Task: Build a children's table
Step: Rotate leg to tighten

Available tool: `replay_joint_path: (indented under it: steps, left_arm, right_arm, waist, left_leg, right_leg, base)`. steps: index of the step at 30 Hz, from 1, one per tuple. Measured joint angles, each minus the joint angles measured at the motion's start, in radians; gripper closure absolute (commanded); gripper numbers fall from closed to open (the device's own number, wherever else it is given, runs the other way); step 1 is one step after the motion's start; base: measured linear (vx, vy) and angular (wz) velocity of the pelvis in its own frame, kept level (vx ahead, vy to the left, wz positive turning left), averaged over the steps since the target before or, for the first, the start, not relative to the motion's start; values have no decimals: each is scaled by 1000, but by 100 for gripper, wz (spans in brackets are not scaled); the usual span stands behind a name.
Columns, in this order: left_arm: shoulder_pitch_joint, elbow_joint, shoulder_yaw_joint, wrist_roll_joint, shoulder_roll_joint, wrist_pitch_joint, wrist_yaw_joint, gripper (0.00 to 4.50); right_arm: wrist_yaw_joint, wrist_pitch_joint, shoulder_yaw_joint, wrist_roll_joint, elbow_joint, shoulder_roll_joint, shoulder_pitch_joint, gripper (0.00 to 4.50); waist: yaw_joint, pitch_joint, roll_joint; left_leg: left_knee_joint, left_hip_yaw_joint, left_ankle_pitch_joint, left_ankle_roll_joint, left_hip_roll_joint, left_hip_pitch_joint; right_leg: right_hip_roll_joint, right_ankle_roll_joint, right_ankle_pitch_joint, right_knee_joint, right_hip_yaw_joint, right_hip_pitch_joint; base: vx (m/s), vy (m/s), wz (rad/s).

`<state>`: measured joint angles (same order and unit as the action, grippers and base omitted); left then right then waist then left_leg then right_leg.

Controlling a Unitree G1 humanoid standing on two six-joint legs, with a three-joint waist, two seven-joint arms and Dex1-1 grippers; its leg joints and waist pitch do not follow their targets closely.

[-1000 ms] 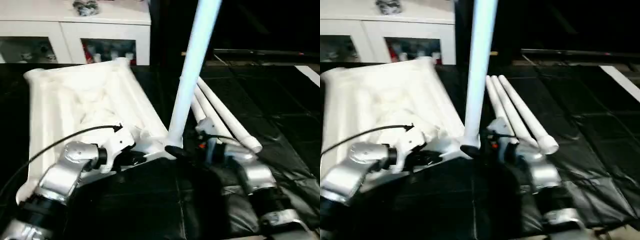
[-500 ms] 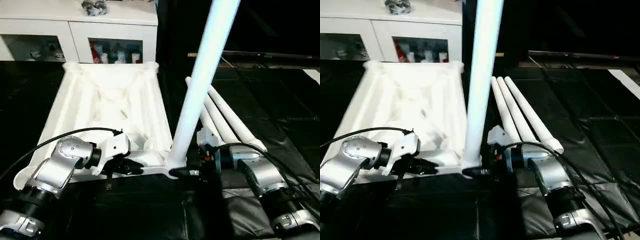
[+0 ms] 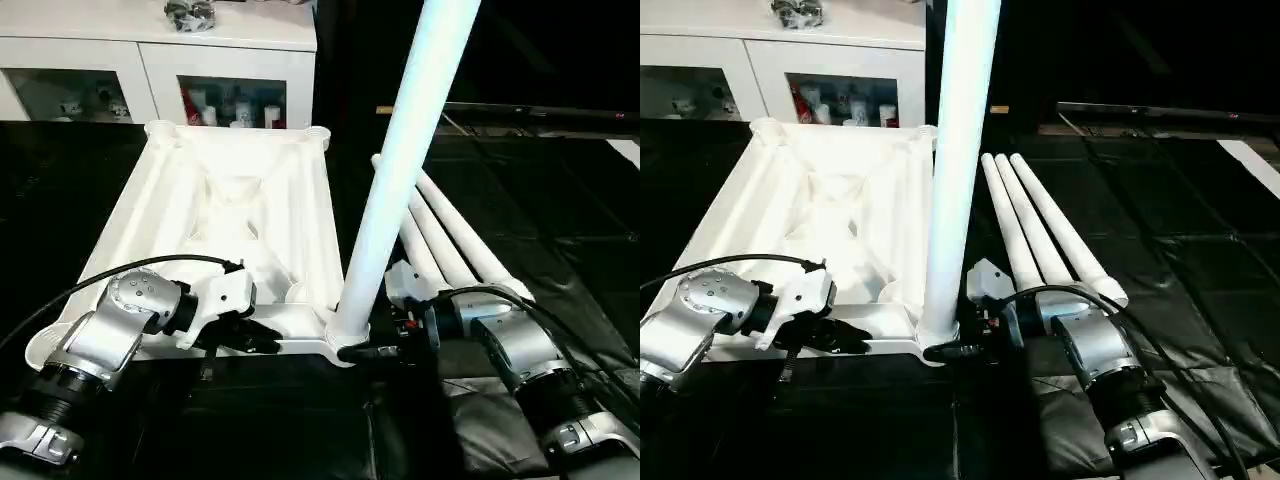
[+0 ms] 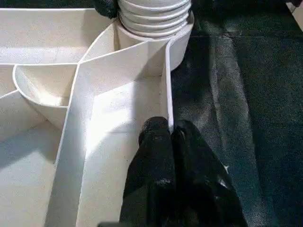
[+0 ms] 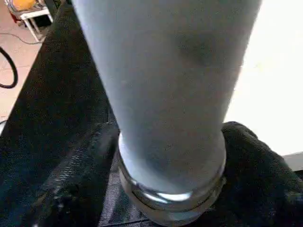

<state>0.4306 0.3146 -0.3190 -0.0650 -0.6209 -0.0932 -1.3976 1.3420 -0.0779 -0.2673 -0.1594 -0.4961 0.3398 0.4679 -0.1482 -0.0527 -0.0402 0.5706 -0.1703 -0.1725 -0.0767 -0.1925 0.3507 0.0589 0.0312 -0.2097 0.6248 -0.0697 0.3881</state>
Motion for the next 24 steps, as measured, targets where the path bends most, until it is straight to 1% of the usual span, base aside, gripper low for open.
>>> replay_joint_path:
  steps: [3,6,17,19,21,24]
  left_arm:
    - [3,9,-1,0,0,10,-6,450]
    - [4,11,-2,0,0,13,-7,450]
    - [6,16,-2,0,1,15,-10,450]
    - [7,16,0,2,10,1,5,450]
    - [11,17,9,15,31,-29,51,450]
    - [15,17,42,35,79,-111,160,450]
  right_arm:
    - [6,-2,0,-2,-2,0,0,155]
    - [7,-4,1,-9,-9,-2,0,170]
    - [8,-12,4,-19,-14,-6,-1,175]
    - [-1,-25,15,-23,-13,-19,-7,175]
    - [-48,-40,43,-26,-14,-32,-20,175]
    - [-213,-56,95,-17,-41,-98,-26,176]
  waist:
    - [0,0,0]
    - [0,0,0]
    - [0,0,0]
    - [-3,1,-1]
    - [-3,1,-1]
    - [8,0,1]
  left_leg:
    - [0,0,0,0,0,0]
    - [0,0,0,0,0,0]
    - [0,0,0,0,0,0]
    - [0,0,0,0,0,0]
    - [1,0,0,0,0,-1]
    - [1,0,0,0,0,-3]
  right_leg:
    - [0,0,0,0,0,0]
    - [0,0,0,0,0,0]
    - [0,0,0,0,0,0]
    - [0,0,0,0,0,0]
    - [0,0,0,2,0,-2]
    - [0,-4,-2,3,0,-4]
  base:
    - [0,0,0]
    - [0,0,0]
    - [0,0,0]
    - [0,0,0]
    - [0,0,0]
    - [0,0,0]
